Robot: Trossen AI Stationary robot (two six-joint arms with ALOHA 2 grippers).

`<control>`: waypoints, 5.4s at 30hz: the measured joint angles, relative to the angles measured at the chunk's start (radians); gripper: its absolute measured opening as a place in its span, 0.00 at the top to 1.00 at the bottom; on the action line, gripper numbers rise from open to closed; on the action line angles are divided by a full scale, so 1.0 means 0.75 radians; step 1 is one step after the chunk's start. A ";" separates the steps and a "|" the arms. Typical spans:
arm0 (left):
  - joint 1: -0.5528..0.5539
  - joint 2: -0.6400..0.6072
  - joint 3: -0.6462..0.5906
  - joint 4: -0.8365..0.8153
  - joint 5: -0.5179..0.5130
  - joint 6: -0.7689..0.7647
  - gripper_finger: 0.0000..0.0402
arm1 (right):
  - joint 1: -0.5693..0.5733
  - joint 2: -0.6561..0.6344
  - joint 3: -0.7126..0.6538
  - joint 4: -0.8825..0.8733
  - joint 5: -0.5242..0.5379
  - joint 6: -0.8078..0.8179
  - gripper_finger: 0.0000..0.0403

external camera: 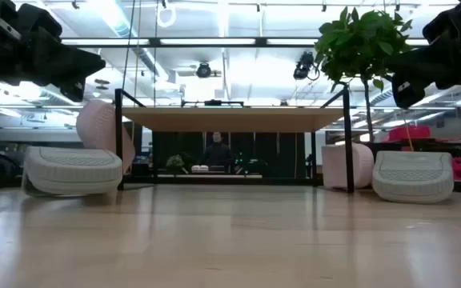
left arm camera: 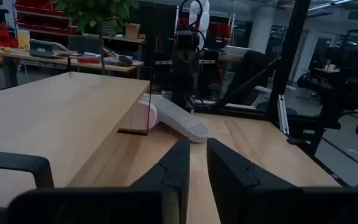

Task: Pick and place slides into the shelf

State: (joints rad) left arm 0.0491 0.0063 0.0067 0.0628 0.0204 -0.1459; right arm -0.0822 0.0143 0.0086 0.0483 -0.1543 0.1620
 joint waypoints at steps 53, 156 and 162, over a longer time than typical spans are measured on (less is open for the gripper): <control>0.000 -0.001 0.000 0.000 0.000 0.000 0.87 | 0.000 0.000 0.000 0.000 0.000 0.000 0.95; 0.000 0.000 0.000 -0.003 0.000 0.099 0.87 | -0.001 0.319 0.768 -1.406 0.512 0.865 0.94; 0.000 0.000 0.000 -0.012 0.000 0.096 0.85 | -0.060 0.620 0.827 -1.546 0.549 0.863 0.85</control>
State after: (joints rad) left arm 0.0490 0.0063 0.0067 0.0535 0.0204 -0.0737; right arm -0.1272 0.4790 0.6289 -1.1113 0.2573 0.8093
